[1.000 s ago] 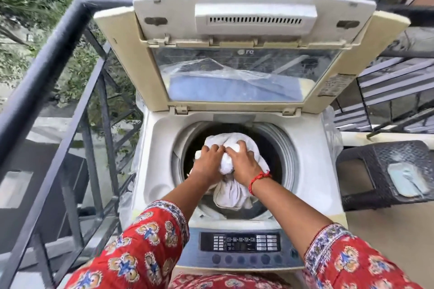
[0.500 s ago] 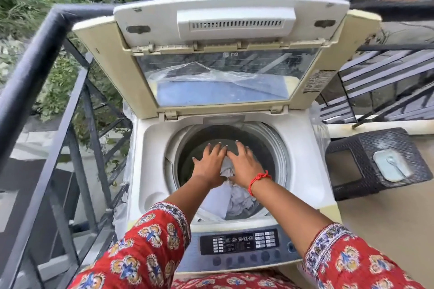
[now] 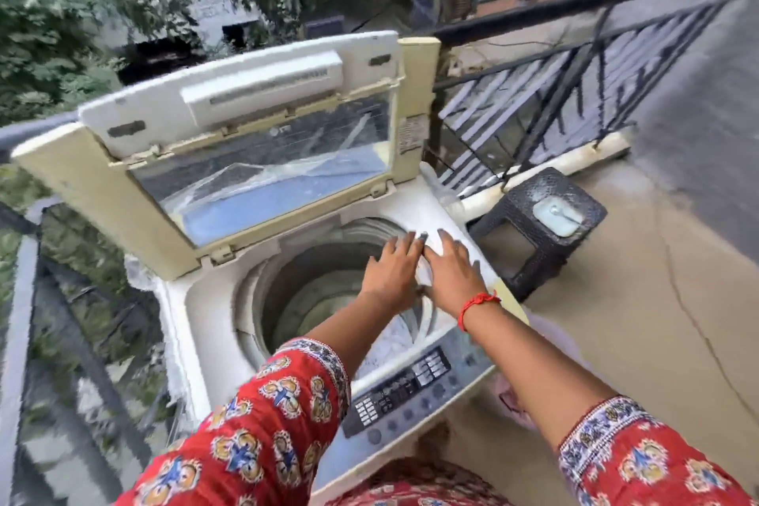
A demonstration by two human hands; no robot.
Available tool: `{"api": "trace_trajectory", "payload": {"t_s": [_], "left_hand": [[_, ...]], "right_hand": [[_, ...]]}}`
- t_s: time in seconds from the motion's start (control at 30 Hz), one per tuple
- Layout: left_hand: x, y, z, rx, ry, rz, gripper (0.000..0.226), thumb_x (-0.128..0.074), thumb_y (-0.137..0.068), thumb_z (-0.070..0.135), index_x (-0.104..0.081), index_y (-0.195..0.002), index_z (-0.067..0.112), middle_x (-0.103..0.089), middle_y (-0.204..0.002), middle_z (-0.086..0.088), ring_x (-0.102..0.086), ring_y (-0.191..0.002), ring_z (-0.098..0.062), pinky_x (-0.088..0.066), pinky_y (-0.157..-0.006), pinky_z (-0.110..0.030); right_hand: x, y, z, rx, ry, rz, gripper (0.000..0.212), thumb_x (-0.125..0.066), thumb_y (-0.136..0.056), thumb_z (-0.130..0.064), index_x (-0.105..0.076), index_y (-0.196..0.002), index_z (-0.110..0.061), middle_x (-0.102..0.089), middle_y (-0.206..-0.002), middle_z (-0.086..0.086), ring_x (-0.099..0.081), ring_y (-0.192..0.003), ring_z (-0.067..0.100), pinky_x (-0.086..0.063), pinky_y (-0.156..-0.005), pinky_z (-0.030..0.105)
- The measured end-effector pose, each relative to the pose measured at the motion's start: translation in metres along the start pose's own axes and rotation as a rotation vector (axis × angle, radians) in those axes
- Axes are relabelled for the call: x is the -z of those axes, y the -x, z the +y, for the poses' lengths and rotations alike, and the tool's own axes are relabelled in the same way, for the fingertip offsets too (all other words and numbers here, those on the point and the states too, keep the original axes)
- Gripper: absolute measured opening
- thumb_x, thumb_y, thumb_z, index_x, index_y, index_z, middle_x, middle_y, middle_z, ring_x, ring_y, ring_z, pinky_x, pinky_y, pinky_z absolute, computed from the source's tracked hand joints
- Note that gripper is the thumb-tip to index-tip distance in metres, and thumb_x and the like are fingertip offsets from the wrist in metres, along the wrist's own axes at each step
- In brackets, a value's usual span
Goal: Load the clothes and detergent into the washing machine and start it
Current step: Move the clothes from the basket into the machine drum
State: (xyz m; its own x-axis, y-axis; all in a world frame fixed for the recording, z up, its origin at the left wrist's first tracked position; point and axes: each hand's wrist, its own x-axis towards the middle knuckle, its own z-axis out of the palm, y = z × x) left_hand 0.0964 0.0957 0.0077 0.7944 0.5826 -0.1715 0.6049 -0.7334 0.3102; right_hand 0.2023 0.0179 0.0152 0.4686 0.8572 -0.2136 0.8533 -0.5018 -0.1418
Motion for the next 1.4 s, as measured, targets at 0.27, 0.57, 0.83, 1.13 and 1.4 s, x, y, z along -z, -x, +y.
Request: {"api": "trace_trajectory", "payload": {"t_s": [0.27, 0.57, 0.83, 1.13, 1.4], "left_hand": [[0.001, -0.024, 0.142, -0.335, -0.103, -0.018, 0.103, -0.075, -0.077, 0.037, -0.008, -0.153, 0.018, -0.023, -0.156, 0.001, -0.028, -0.139, -0.024, -0.048, -0.097, -0.048], [-0.057, -0.051, 0.280, -0.459, -0.212, -0.124, 0.108, -0.073, -0.077, 0.045, 0.000, -0.153, 0.020, -0.015, -0.159, 0.003, -0.021, -0.143, -0.023, -0.043, -0.102, -0.050], [-0.142, -0.078, 0.342, -0.439, -0.284, -0.224, 0.120, -0.077, -0.070, 0.049, 0.006, -0.152, 0.024, -0.007, -0.160, 0.006, -0.016, -0.144, -0.023, -0.039, -0.105, -0.048], [-0.225, -0.111, 0.329, -0.423, -0.427, -0.379, 0.118, -0.071, -0.074, 0.053, 0.014, -0.151, 0.023, 0.004, -0.162, 0.002, -0.003, -0.148, -0.028, -0.027, -0.110, -0.053], [-0.327, -0.163, 0.304, -0.355, -0.402, -0.473, 0.120, -0.067, -0.074, 0.061, 0.021, -0.149, 0.027, 0.007, -0.162, 0.001, -0.001, -0.148, -0.030, -0.027, -0.109, -0.057]], "right_hand": [[0.030, 0.068, 0.121, -0.278, -0.056, 0.141, 0.084, -0.076, -0.077, -0.039, -0.029, -0.146, -0.033, -0.014, -0.156, 0.007, -0.028, -0.137, 0.037, -0.043, -0.101, 0.053], [0.022, 0.121, 0.258, -0.452, -0.126, 0.071, 0.085, -0.073, -0.081, -0.039, -0.021, -0.149, -0.034, -0.009, -0.159, 0.003, -0.021, -0.141, 0.034, -0.039, -0.102, 0.060], [-0.022, 0.138, 0.358, -0.481, -0.180, -0.050, 0.091, -0.076, -0.075, -0.046, -0.023, -0.148, -0.037, -0.008, -0.159, 0.004, -0.016, -0.143, 0.034, -0.036, -0.103, 0.063], [-0.101, 0.122, 0.403, -0.492, -0.330, -0.249, 0.100, -0.078, -0.072, -0.049, -0.014, -0.149, -0.044, 0.009, -0.160, 0.000, -0.003, -0.145, 0.037, -0.036, -0.101, 0.067], [-0.203, 0.075, 0.429, -0.573, -0.392, -0.235, 0.115, -0.077, -0.062, -0.061, 0.001, -0.146, -0.051, 0.016, -0.156, -0.010, 0.001, -0.146, 0.032, -0.039, -0.100, 0.065]]}}
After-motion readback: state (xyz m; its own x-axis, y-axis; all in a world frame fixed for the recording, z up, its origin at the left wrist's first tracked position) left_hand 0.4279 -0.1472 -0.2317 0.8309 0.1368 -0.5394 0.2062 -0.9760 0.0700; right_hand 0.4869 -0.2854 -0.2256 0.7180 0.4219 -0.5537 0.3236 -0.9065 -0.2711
